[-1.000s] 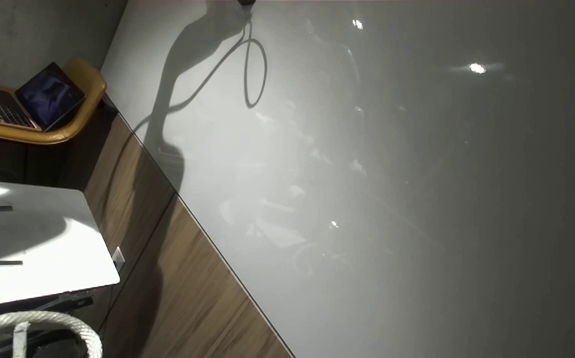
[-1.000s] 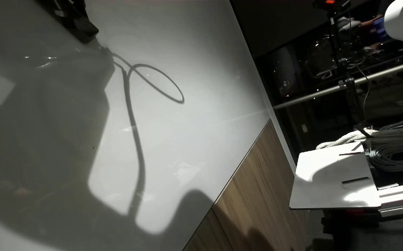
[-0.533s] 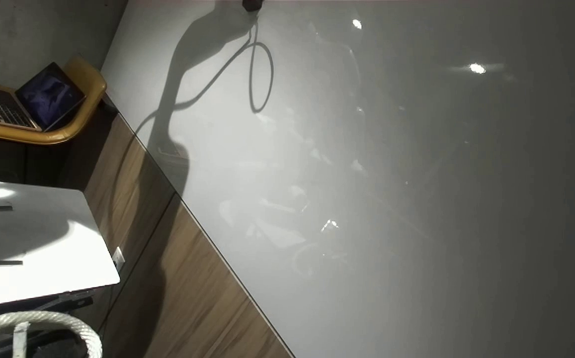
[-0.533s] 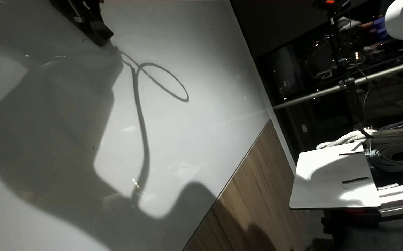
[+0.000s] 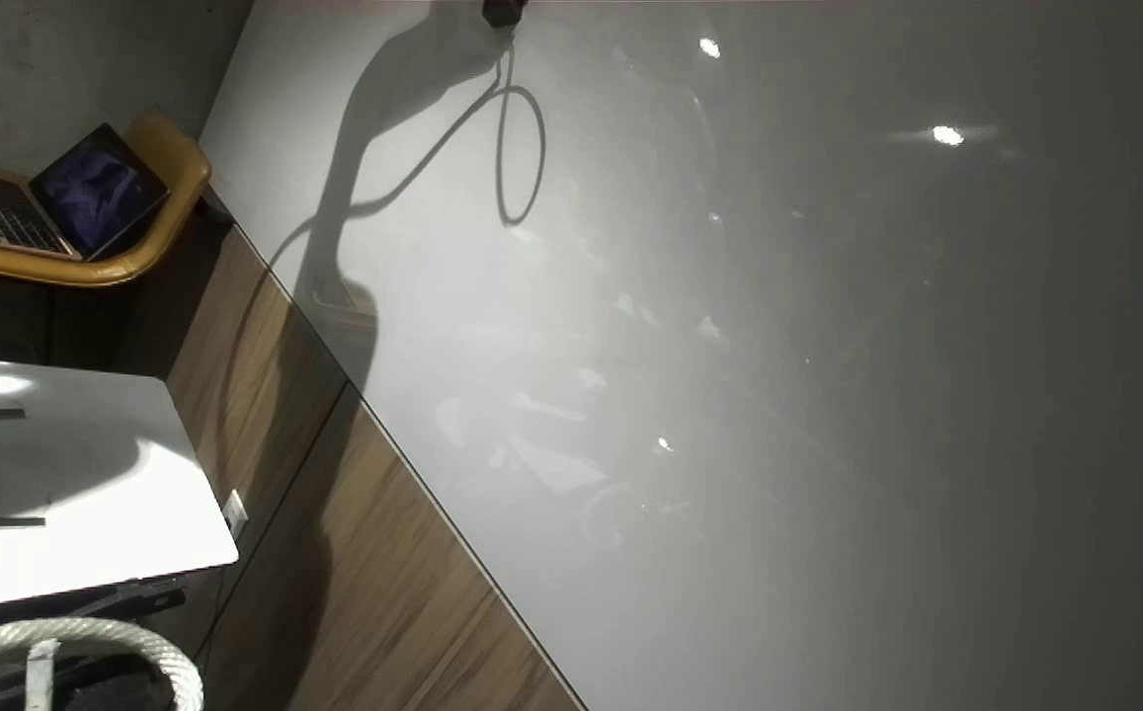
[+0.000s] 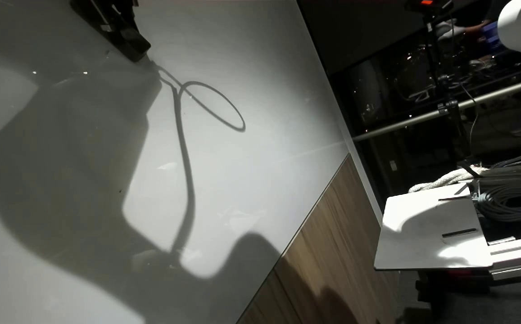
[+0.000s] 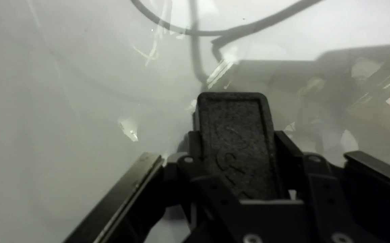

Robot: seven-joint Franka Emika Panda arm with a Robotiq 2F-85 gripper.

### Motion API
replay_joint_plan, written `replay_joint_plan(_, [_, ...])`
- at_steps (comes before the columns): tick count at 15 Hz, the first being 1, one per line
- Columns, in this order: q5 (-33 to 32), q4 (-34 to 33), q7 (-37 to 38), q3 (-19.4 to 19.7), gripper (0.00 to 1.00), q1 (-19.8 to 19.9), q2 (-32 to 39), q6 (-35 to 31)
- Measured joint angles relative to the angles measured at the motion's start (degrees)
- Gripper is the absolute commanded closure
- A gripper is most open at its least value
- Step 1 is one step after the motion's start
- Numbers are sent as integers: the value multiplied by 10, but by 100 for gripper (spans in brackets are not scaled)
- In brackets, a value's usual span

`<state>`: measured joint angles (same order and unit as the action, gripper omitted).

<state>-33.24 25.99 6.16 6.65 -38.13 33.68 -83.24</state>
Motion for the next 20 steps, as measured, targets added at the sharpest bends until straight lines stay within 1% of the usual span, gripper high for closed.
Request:
replay_joint_plan(2, [-2,0,3,0,71,-9,4,-7])
replay_joint_plan(7, [-23,0,14,1,71,-58,33,-52])
replay_joint_plan(9, [-37,0,14,6,71,-69,40,-57])
replay_joint_plan(12, [-44,-2,7,10,71,-70,36,-58])
replay_joint_plan(16, [-67,-6,-14,21,71,-68,9,-69])
replay_joint_plan(20, [-75,-7,-25,23,71,-57,-15,-87])
